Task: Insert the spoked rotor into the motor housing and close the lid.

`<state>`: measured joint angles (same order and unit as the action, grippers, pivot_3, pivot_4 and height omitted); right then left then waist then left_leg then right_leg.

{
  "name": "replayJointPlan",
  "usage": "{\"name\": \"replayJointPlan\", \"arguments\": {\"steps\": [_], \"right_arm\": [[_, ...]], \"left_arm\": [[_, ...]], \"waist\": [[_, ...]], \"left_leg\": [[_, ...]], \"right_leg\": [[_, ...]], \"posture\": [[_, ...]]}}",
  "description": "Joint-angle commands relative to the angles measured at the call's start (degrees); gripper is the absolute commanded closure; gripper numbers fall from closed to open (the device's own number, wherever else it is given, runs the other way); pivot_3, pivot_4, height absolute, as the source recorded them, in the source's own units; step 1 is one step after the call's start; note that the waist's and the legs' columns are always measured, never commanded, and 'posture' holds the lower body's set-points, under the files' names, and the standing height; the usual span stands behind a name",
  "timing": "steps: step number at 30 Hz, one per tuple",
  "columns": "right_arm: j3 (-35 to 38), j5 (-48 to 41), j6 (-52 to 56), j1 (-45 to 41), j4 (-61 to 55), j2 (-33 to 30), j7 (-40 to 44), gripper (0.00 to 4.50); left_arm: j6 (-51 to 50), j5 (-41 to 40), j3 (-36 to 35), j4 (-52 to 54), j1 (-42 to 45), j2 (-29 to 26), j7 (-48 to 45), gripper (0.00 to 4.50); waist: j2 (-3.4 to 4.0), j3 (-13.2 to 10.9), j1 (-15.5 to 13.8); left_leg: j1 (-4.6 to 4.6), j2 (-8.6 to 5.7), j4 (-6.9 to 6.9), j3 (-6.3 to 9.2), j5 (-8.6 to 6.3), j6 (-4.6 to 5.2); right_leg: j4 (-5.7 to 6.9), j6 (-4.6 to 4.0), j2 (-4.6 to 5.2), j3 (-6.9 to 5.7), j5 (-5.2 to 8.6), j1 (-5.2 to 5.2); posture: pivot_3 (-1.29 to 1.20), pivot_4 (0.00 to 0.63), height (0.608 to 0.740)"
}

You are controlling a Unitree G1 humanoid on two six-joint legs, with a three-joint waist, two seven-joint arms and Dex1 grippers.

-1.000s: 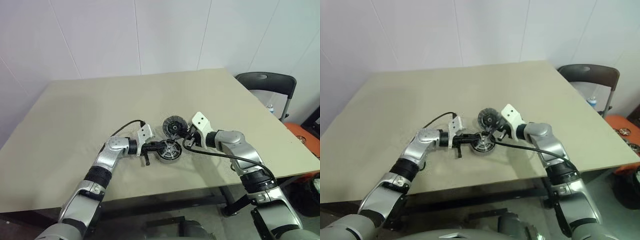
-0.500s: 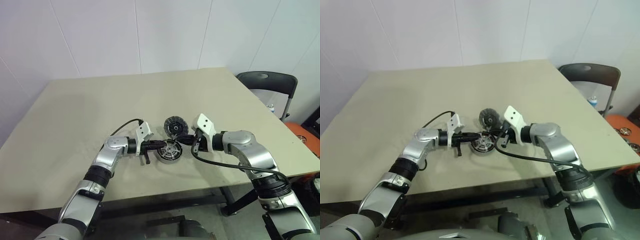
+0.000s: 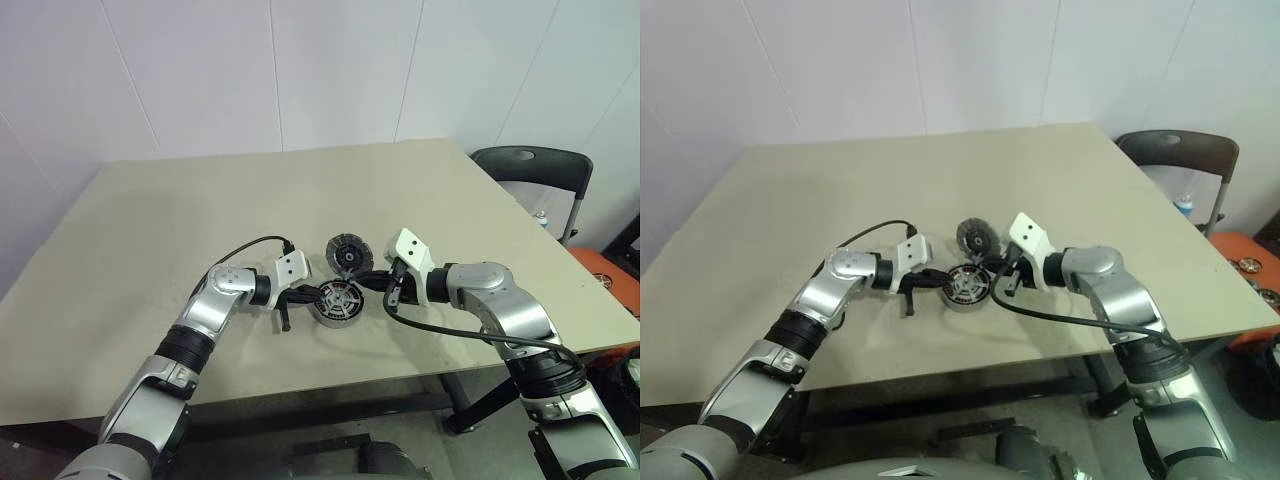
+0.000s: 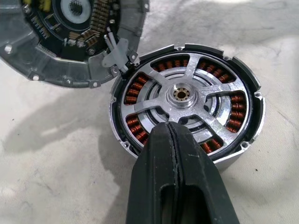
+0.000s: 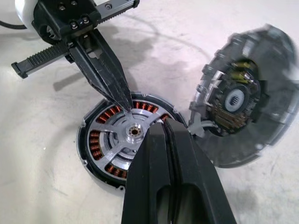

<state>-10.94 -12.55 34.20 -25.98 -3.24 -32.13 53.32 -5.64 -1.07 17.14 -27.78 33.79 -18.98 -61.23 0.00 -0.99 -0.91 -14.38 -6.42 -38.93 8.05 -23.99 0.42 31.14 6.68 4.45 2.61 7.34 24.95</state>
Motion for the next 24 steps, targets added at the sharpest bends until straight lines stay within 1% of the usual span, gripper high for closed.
{"name": "replayJointPlan", "arguments": {"steps": [1, 4, 7, 11, 13, 15, 17, 18, 19, 21, 24], "right_arm": [[1.54, -2.06, -0.44, -0.80, -2.25, 1.00, -0.06, 4.50], [2.85, -3.88, 0.03, -0.87, -2.56, 0.88, 0.74, 4.50], [4.29, -5.59, 0.17, -1.01, -3.02, 0.07, 1.42, 4.50], [6.36, -6.15, -0.23, -1.22, -1.73, -2.33, 1.98, 4.50], [8.29, -7.37, 0.42, -1.32, -1.07, -3.10, 2.19, 4.50], [9.99, -8.44, 1.19, -1.41, -0.68, -4.49, 2.70, 4.13], [11.13, -9.10, 1.42, -1.15, 0.12, -6.03, 3.78, 3.60], [11.34, -9.33, 1.54, -1.05, 0.40, -6.50, 4.08, 3.24], [11.47, -9.46, 1.62, -0.98, 0.67, -6.82, 4.23, 2.98], [11.87, -9.89, 1.77, -1.02, 1.70, -7.04, 4.30, 2.26], [11.81, -10.16, 1.66, -1.54, 3.73, -6.25, 3.80, 1.25]], "left_arm": [[-0.20, -2.47, -1.98, -0.99, -0.56, 1.82, 0.91, 4.47], [-1.29, -6.51, -4.80, 1.12, -1.03, 2.85, -0.41, 4.47], [-2.44, -9.38, -6.79, 3.38, -2.18, 2.90, -1.11, 4.47], [-4.94, -13.16, -9.66, 7.59, -4.88, 1.90, -1.30, 4.47], [-5.93, -14.33, -10.75, 9.59, -6.54, 0.92, -1.10, 4.47], [-6.83, -15.73, -12.27, 11.78, -8.91, -0.48, -0.97, 4.50], [-7.81, -17.07, -13.69, 14.41, -12.15, -2.46, -1.26, 4.50], [-8.20, -17.47, -14.04, 15.42, -13.29, -3.13, -1.25, 4.50], [-8.47, -17.78, -14.29, 16.38, -14.29, -3.69, -1.06, 4.50], [-8.93, -18.41, -15.36, 18.48, -16.52, -4.81, -0.27, 4.50], [-9.34, -19.29, -17.37, 21.17, -19.18, -6.07, 1.28, 4.50]], "waist": [[0.00, 0.00, -0.04], [-0.02, -0.02, 0.10], [-0.02, -0.04, 0.18], [-0.03, -0.02, 0.13], [-0.02, -0.02, 0.13], [-0.02, -0.02, 0.16], [-0.02, -0.03, 0.18], [-0.02, -0.03, 0.16], [-0.02, -0.03, 0.11], [-0.02, -0.03, 0.09], [-0.03, -0.02, 0.05]], "left_leg": [[0.00, 0.00, -0.01, 0.01, 0.06, -0.12], [-0.02, -0.01, -0.08, 0.01, 0.13, -0.23], [-0.26, -0.01, -0.04, 0.00, 0.12, -0.26], [-0.90, -0.03, -0.13, -0.01, 0.12, -0.27], [-1.06, -0.04, -0.15, -0.02, 0.12, -0.27], [-1.09, -0.04, -0.12, -0.02, 0.12, -0.27], [-1.08, -0.04, -0.12, -0.04, 0.12, -0.27], [-1.08, -0.03, -0.12, -0.05, 0.12, -0.27], [-1.08, -0.03, -0.12, -0.04, 0.12, -0.27], [-1.05, -0.02, -0.14, -0.05, 0.12, -0.27], [-1.03, -0.02, -0.18, -0.05, 0.12, -0.27]], "right_leg": [[0.00, 0.00, 0.00, -0.01, 0.00, 0.01], [0.00, -0.01, 0.02, -0.01, -0.01, 0.31], [-0.01, -0.02, 0.02, -0.01, -0.02, 0.60], [0.01, -0.05, 0.04, -0.01, -0.05, 1.22], [0.03, -0.06, 0.04, -0.01, -0.06, 1.44], [0.02, -0.06, 0.04, -0.02, -0.06, 1.47], [0.01, -0.07, 0.04, -0.01, -0.06, 1.45], [0.01, -0.07, 0.04, -0.01, -0.06, 1.45], [0.02, -0.07, 0.04, -0.01, -0.06, 1.45], [0.03, -0.07, 0.04, -0.01, -0.06, 1.41], [0.03, -0.08, 0.04, -0.01, -0.06, 1.35]], "posture": [[0.00, 0.000, 0.740], [0.00, 0.000, 0.740], [0.00, 0.000, 0.740], [0.00, 0.000, 0.740], [0.00, 0.000, 0.740], [0.00, 0.000, 0.740], [0.00, 0.000, 0.740], [0.00, 0.000, 0.740], [0.00, 0.000, 0.740], [0.00, 0.000, 0.740], [0.00, 0.000, 0.740]]}}
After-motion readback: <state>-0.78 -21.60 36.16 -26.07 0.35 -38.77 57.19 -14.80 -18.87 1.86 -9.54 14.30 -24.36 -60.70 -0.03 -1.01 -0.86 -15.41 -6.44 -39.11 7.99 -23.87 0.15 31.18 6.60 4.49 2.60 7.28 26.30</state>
